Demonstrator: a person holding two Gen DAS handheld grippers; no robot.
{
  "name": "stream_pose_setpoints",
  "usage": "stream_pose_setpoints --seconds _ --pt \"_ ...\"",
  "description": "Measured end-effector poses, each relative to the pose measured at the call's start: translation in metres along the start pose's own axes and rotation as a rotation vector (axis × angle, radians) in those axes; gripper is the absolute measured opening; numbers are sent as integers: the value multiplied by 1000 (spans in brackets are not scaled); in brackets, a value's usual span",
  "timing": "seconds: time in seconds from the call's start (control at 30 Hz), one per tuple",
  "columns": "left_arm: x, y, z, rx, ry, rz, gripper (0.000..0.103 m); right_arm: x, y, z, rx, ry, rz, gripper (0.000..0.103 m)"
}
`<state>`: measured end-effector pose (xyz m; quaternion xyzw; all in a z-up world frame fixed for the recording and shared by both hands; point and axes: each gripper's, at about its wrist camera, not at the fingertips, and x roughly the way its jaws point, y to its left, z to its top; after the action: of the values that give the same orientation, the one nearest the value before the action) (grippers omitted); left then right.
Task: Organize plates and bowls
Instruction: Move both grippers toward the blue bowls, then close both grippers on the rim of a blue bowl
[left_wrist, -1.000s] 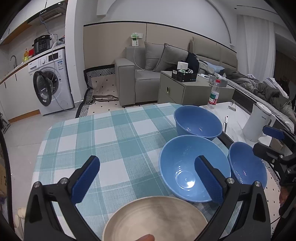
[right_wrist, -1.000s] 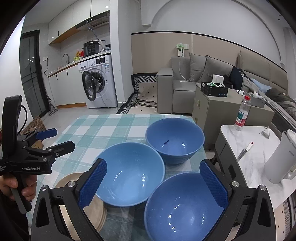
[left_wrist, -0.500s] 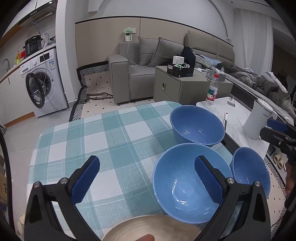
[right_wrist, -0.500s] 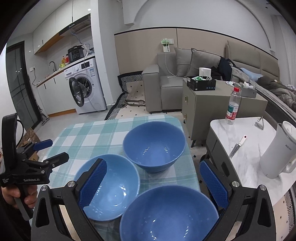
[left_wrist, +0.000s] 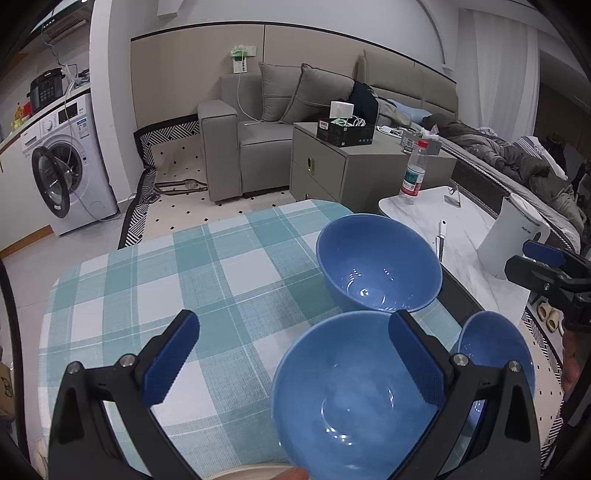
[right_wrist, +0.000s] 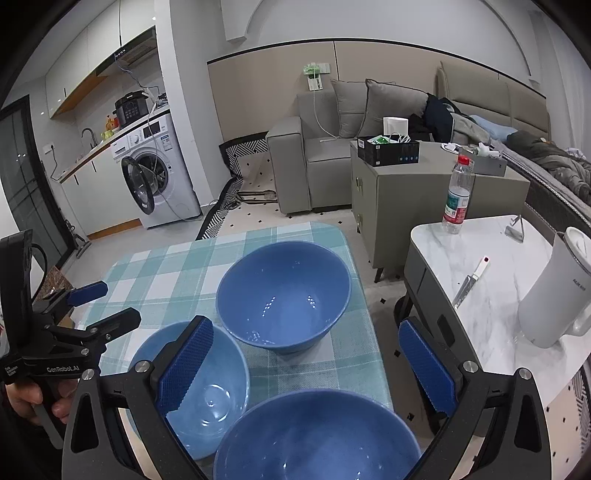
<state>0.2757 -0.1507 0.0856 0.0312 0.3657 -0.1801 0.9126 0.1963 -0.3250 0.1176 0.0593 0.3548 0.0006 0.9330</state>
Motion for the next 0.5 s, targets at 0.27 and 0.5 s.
stream_pose_setpoints --seconds 0.27,0.5 --pt "20 -2 13 -2 29 -9 103 17 -8 10 16 24 -2 102" --pt "36 -7 20 5 52 -13 103 31 -17 14 34 44 -2 102"
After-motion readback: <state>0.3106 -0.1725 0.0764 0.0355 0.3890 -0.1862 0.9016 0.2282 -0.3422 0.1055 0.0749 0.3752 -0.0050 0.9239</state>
